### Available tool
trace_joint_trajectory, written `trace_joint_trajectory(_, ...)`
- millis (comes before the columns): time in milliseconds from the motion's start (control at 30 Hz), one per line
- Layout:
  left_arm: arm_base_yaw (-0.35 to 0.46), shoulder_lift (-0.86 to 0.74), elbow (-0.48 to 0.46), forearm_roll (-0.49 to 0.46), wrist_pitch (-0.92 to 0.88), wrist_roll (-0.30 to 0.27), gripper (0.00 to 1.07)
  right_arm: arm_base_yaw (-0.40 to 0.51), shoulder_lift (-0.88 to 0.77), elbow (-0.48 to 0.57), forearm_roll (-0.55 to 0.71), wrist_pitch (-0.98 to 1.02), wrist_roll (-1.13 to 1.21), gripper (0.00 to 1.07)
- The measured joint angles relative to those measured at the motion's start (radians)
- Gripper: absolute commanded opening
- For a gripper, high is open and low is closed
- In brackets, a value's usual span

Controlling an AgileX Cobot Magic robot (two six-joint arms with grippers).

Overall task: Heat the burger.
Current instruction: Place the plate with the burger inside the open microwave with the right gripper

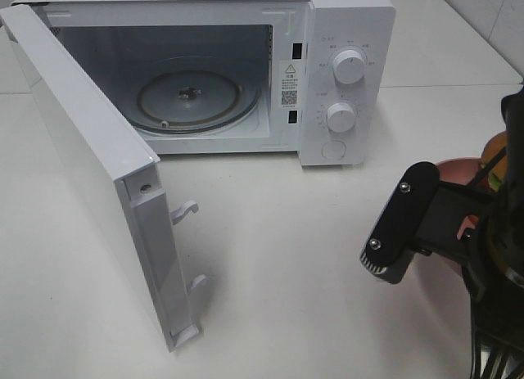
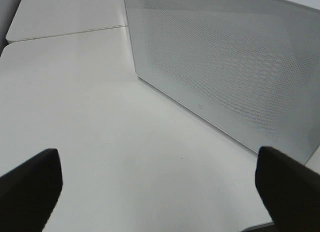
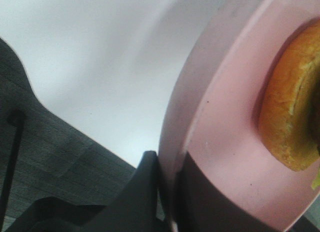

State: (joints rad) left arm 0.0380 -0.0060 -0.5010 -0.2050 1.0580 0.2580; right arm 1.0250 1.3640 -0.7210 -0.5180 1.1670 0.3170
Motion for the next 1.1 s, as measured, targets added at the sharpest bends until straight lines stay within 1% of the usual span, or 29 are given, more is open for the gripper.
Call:
trace_joint_trajectory(133,0.000,0.000,0.000,0.000,0.000,0.000,0.98,0.000,0.000,0.000,-0.045,-0.022,-0.048,0.04)
trace_joint_trajectory(233,0.000,0.000,0.000,0.000,0.000,0.000,0.98,0.000,0.000,0.000,-0.052,-0.030,-0.060,0.04)
trace_joint_trajectory(300,0.000,0.000,0.000,0.000,0.000,0.000,0.98,0.000,0.000,0.000,-0.066,-0.083,-0.104,0.04)
trace_joint_trajectory(400,0.000,0.000,0.000,0.000,0.000,0.000,0.98,0.000,0.000,0.000,-0.069,-0.100,-0.117,0.04)
trace_joint_trajectory(467,0.000,0.000,0.000,0.000,0.000,0.000,0.98,0.000,0.000,0.000,-0.097,-0.154,-0.171,0.04)
trace_joint_trajectory(567,0.000,0.000,0.000,0.000,0.000,0.000,0.98,0.000,0.000,0.000,-0.110,-0.167,-0.190,0.04)
trace_joint_trajectory(733,0.000,0.000,0.000,0.000,0.000,0.000,0.98,0.000,0.000,0.000,-0.153,-0.256,-0.354,0.04)
trace_joint_trajectory(833,0.000,0.000,0.000,0.000,0.000,0.000,0.98,0.000,0.000,0.000,-0.163,-0.265,-0.377,0.04)
trace_joint_trajectory(900,0.000,0.000,0.000,0.000,0.000,0.000,0.98,0.000,0.000,0.000,-0.194,-0.294,-0.443,0.05)
trace_joint_trajectory(1100,0.000,0.000,0.000,0.000,0.000,0.000,0.98,0.000,0.000,0.000,-0.229,-0.331,-0.492,0.05)
